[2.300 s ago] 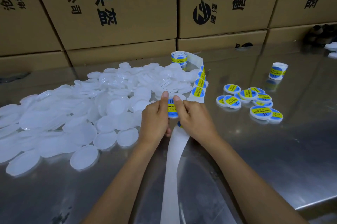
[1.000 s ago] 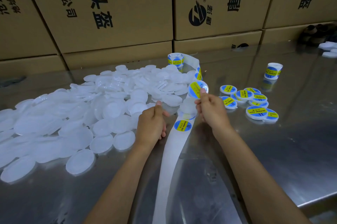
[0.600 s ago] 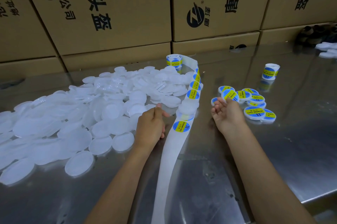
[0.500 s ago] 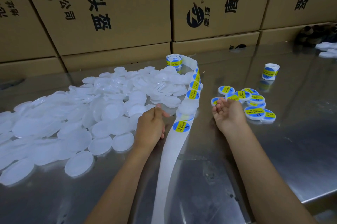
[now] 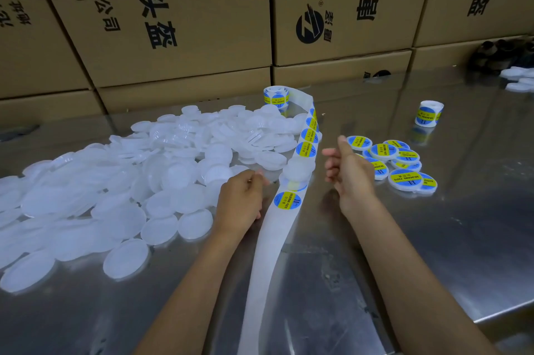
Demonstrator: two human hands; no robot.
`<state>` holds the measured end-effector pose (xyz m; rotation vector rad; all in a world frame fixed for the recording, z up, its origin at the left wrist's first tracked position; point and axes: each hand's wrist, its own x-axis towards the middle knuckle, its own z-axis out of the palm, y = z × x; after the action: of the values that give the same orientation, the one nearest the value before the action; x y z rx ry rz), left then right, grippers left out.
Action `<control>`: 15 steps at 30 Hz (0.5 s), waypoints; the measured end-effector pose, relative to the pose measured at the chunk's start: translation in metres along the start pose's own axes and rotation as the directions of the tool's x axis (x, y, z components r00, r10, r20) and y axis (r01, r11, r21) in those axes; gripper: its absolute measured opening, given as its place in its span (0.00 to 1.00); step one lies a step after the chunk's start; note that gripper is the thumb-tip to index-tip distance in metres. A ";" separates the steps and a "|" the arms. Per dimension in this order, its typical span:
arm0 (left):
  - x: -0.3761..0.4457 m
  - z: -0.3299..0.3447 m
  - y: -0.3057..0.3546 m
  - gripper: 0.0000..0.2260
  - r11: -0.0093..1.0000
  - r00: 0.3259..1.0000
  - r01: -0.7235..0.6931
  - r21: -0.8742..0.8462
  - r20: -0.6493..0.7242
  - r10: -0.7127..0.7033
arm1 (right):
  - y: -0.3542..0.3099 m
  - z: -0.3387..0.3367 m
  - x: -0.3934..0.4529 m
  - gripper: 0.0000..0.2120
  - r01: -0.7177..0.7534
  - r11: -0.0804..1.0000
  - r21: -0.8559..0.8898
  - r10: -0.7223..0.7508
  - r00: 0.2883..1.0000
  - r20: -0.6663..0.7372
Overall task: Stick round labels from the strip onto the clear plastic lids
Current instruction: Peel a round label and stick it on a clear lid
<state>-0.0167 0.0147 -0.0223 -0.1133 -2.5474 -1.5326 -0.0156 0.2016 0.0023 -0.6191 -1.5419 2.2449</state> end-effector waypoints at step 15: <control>0.009 -0.039 -0.010 0.18 0.776 0.947 0.030 0.630 -0.267 0.180 | 0.030 0.013 -0.014 0.20 0.525 0.288 -0.801 -0.319 0.841 0.437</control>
<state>-0.0232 -0.0248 -0.0118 0.1060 -2.5887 -0.5360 -0.0118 0.1741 -0.0192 -0.1304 -2.6329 0.8910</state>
